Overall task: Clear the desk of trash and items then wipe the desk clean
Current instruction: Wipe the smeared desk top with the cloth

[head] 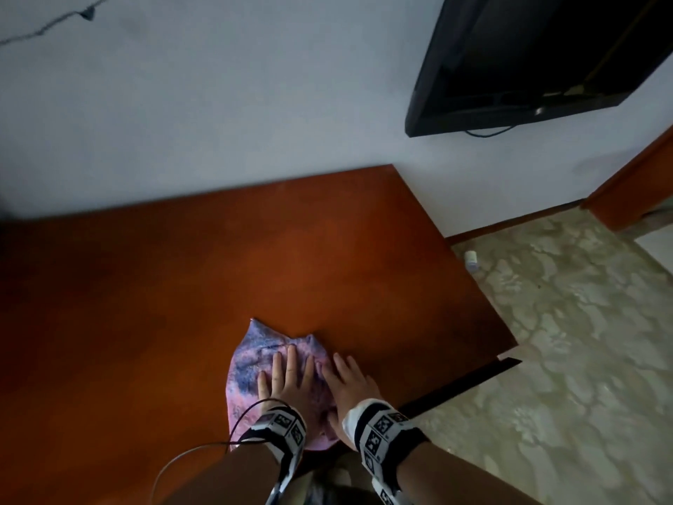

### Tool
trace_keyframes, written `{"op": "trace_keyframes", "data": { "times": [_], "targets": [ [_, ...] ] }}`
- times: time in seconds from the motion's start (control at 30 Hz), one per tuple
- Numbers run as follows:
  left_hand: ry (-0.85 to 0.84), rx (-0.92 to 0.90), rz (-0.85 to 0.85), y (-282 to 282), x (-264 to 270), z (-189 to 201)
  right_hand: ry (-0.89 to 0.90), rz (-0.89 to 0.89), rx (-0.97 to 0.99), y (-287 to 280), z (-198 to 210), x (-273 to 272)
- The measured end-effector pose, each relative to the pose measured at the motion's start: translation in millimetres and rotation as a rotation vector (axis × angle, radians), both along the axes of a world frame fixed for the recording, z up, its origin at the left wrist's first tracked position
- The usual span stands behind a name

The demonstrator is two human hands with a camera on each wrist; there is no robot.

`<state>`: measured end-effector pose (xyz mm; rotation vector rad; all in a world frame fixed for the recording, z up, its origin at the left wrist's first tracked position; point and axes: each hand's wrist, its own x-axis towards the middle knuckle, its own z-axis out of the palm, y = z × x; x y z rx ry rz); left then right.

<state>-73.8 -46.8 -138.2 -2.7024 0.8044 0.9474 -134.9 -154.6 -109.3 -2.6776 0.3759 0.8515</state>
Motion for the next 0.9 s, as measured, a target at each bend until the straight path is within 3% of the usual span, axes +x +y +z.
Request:
{"op": "trace_keyframes", "data": {
  "times": [0.13, 0.3, 0.47, 0.5, 0.63, 0.73, 0.83, 0.9],
  "targets": [
    [0.024, -0.039, 0.001, -14, -9, 0, -0.008, 0.081, 0.023, -18, -1, -8],
    [0.030, -0.032, 0.052, 36, -10, 2, 0.026, 0.432, 0.069, 19, -2, 19],
    [-0.120, -0.170, 0.007, 97, -2, -6, 0.038, 0.454, 0.066, 62, -6, 37],
    [-0.079, -0.139, 0.020, 111, 2, -17, 0.056, 0.454, 0.045, 62, -5, 41],
    [0.026, -0.104, -0.005, 115, 20, -25, 0.093, 0.363, -0.041, 33, 2, 53],
    [0.052, -0.131, -0.130, 76, 28, 1, 0.087, 0.104, -0.158, -19, 1, 62],
    [0.130, -0.077, -0.016, 37, 26, 4, 0.152, -0.106, -0.284, -81, 7, 51],
    [0.118, -0.060, 0.038, 18, 23, 1, 0.196, -0.125, -0.372, -113, 7, 37]
  ]
}}
